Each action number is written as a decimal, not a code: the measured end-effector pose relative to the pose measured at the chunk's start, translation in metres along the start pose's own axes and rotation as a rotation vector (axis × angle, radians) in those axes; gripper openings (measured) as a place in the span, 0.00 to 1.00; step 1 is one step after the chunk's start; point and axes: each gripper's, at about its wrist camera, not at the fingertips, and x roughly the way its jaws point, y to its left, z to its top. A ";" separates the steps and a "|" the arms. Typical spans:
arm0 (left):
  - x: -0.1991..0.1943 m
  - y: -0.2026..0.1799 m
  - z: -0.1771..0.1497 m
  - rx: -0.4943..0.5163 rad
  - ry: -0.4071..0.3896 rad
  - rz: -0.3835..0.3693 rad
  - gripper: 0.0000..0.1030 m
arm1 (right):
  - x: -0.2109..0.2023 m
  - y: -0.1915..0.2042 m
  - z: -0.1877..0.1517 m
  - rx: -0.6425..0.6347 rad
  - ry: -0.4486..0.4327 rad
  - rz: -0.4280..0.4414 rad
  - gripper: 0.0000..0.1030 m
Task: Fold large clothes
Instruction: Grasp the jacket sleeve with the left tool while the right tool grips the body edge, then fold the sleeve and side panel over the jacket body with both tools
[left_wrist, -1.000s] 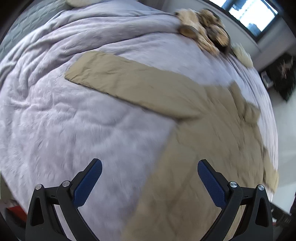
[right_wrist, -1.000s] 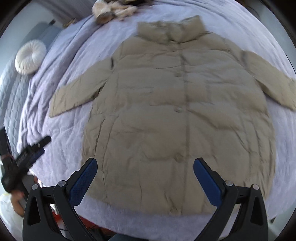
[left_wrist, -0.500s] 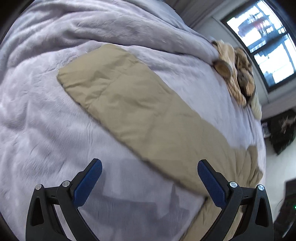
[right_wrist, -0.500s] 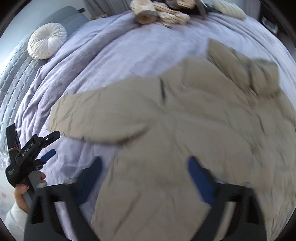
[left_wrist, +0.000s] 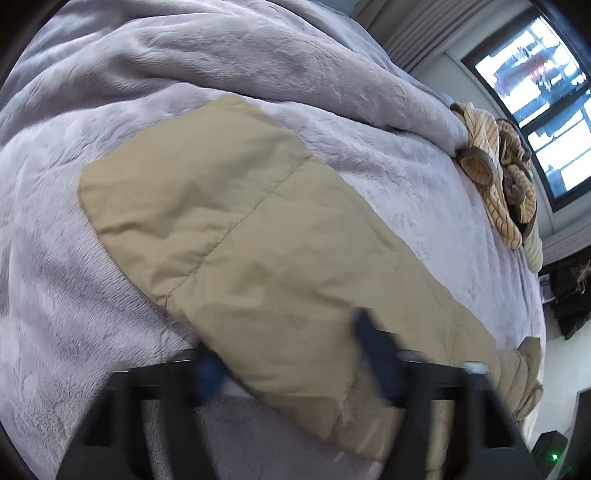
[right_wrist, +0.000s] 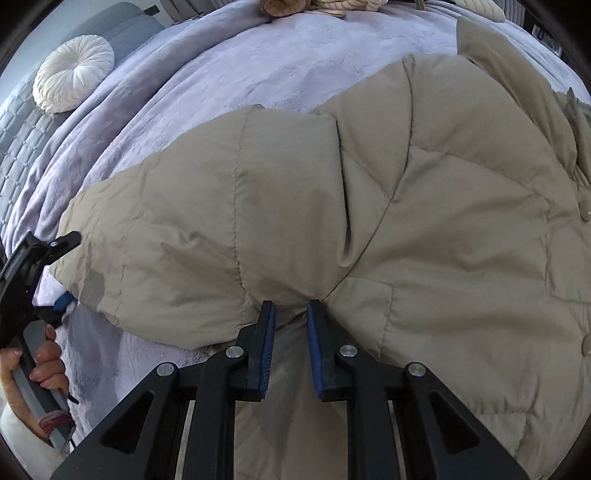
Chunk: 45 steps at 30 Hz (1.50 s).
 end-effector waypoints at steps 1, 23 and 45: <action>0.001 -0.001 0.002 0.007 0.011 -0.082 0.13 | -0.001 -0.002 0.000 -0.004 0.003 0.002 0.18; -0.060 -0.324 -0.152 0.733 0.038 -0.422 0.07 | -0.105 -0.125 -0.039 0.162 -0.077 0.098 0.17; -0.054 -0.318 -0.260 1.066 -0.076 -0.070 0.87 | -0.191 -0.251 -0.073 0.233 -0.188 -0.032 0.75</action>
